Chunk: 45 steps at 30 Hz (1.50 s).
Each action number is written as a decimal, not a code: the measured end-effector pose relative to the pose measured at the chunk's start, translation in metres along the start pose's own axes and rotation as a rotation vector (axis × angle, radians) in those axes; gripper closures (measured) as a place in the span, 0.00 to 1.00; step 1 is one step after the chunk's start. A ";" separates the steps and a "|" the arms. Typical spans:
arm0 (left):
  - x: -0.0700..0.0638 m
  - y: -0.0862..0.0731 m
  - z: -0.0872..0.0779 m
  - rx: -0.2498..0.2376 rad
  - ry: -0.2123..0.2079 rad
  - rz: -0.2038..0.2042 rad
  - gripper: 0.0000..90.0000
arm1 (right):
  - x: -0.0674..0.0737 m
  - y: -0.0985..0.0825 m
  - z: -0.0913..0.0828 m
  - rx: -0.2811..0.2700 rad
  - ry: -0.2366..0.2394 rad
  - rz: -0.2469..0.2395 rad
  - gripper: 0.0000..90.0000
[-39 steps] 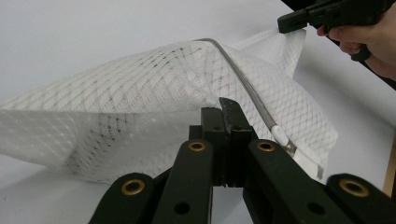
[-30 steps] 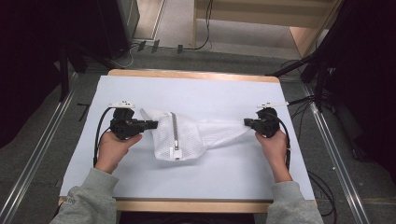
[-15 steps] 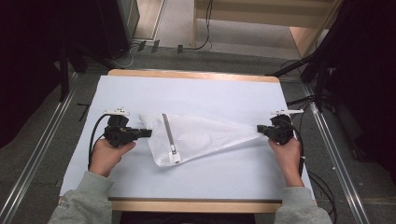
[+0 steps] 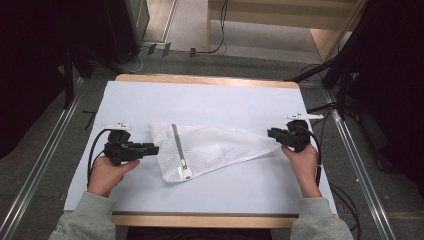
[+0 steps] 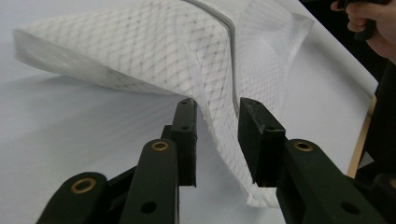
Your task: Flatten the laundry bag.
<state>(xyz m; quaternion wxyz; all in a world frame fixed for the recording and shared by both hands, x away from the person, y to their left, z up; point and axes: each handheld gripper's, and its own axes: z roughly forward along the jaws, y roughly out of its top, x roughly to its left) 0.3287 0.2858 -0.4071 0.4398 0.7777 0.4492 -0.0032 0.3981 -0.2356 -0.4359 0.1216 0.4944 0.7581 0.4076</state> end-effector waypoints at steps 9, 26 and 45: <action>0.007 0.024 -0.009 -0.038 0.061 -0.004 0.74 | 0.013 0.020 0.019 0.014 0.050 0.002 1.00; 0.023 0.059 0.022 -0.015 0.074 0.002 1.00 | 0.079 0.050 0.083 0.074 0.204 -0.079 1.00; -0.020 0.075 0.051 0.021 0.043 0.113 0.99 | 0.140 0.003 0.079 0.153 0.308 -0.193 1.00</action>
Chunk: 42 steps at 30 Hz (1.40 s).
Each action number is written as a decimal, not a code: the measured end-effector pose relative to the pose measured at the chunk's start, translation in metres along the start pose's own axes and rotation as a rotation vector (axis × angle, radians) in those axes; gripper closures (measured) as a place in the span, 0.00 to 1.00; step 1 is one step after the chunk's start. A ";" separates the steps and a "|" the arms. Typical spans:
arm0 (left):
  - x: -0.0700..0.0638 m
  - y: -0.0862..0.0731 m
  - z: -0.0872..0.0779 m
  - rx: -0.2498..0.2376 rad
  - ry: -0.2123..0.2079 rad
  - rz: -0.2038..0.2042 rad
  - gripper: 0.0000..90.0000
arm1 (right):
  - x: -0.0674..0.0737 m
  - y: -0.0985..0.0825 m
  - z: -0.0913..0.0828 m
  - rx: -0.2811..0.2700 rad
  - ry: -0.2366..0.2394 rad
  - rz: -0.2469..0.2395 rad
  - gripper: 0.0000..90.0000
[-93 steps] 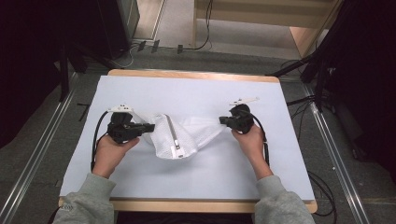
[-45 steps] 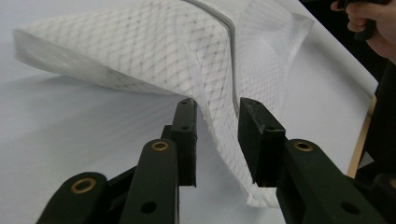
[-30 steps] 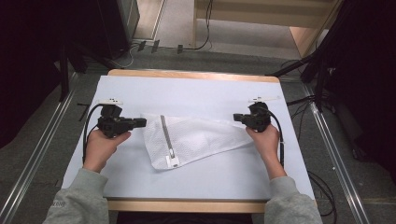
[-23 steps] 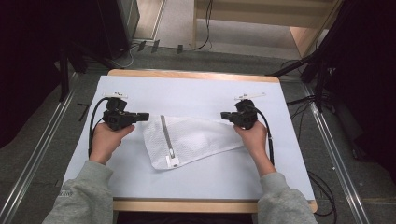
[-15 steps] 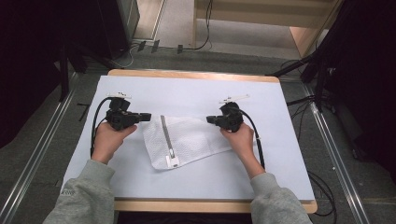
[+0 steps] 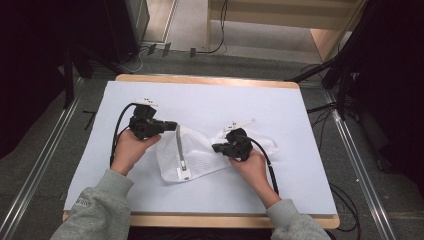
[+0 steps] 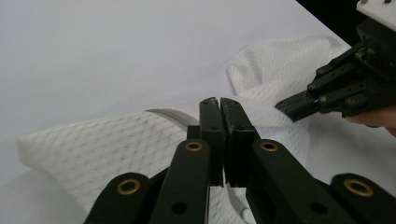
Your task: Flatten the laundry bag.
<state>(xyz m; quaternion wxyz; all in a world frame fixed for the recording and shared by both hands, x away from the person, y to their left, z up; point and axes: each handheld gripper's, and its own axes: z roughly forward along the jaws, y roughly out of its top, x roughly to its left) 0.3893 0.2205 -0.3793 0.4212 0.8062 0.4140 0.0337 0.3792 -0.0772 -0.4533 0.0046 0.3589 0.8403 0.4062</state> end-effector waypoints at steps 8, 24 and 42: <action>-0.015 0.004 0.032 0.027 -0.040 0.037 0.98 | 0.012 -0.010 0.008 0.034 0.000 -0.017 1.00; -0.002 -0.029 0.076 0.150 -0.051 -0.016 0.99 | -0.001 -0.011 -0.001 0.013 -0.011 -0.005 0.99; -0.006 -0.042 0.074 0.143 -0.047 -0.001 0.98 | -0.062 0.028 0.007 -0.060 -0.141 0.001 0.51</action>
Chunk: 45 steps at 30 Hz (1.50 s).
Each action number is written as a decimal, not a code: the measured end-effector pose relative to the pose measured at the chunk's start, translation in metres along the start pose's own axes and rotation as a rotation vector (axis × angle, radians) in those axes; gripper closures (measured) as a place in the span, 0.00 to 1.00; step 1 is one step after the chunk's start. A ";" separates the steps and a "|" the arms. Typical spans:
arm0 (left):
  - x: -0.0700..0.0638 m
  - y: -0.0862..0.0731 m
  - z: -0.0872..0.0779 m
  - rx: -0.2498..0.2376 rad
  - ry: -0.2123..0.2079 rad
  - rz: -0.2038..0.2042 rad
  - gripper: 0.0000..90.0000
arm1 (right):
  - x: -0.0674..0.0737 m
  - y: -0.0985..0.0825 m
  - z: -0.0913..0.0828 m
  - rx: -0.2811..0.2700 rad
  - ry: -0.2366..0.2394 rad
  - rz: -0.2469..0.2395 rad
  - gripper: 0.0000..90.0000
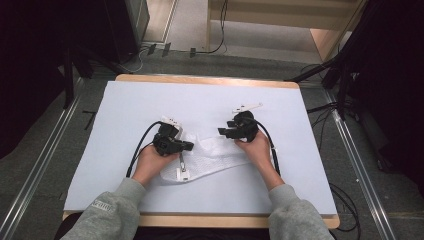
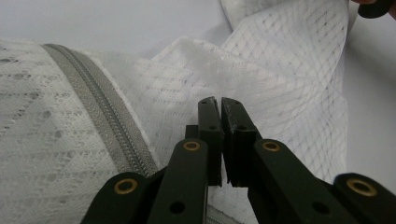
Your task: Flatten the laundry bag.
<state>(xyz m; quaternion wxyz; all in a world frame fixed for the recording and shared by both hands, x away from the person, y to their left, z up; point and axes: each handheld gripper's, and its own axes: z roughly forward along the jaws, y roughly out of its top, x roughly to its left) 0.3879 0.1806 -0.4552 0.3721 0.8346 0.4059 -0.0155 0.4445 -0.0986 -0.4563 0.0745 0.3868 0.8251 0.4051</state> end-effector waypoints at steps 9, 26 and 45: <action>0.001 -0.006 -0.004 0.000 0.008 -0.005 0.96 | -0.001 -0.004 0.018 0.060 -0.001 -0.012 0.47; 0.004 -0.007 -0.017 -0.038 0.023 -0.024 0.97 | 0.006 0.000 -0.006 0.038 -0.014 -0.021 0.98; 0.032 -0.014 -0.091 -0.165 0.138 -0.114 0.59 | -0.003 -0.003 -0.029 0.000 -0.011 0.017 0.98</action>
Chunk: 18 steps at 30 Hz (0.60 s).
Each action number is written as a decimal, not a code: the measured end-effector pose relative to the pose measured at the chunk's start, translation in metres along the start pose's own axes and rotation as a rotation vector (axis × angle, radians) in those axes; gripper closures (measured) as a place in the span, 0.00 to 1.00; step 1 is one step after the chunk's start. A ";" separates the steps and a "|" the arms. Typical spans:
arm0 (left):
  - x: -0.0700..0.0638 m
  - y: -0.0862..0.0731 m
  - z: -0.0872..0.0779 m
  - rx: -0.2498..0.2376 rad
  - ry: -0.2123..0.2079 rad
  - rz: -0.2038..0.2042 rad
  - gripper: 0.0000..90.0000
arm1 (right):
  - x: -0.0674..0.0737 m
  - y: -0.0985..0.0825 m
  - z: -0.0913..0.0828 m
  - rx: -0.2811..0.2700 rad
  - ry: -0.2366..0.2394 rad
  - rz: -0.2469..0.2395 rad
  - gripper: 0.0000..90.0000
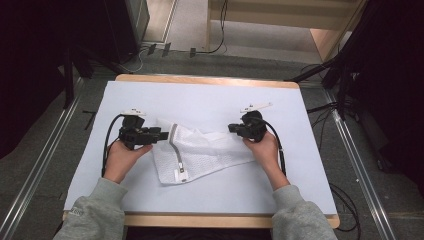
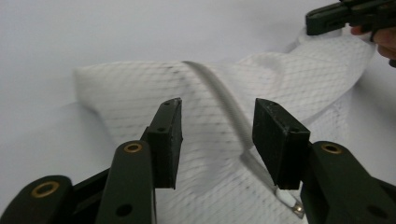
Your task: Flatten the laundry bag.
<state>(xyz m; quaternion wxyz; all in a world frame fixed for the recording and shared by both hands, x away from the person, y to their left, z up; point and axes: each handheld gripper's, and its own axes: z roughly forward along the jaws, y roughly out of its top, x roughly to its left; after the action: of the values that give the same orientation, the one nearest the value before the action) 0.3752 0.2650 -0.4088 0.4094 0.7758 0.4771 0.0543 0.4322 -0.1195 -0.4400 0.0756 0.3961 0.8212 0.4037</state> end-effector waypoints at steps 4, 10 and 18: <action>0.016 -0.004 -0.001 0.009 0.008 -0.026 0.51 | 0.000 0.000 0.001 0.005 0.002 0.005 0.98; 0.035 -0.011 0.015 0.041 -0.006 -0.071 0.43 | 0.001 0.000 0.003 0.007 -0.001 0.003 0.98; 0.038 -0.010 0.044 0.084 -0.020 -0.055 0.49 | 0.000 -0.002 0.006 0.014 -0.006 0.009 0.98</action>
<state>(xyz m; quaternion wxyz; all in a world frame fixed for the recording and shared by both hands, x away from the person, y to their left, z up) 0.4099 0.2711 -0.4560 0.3827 0.7793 0.4960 0.0155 0.4334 -0.1165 -0.4451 0.0736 0.4014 0.8221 0.3971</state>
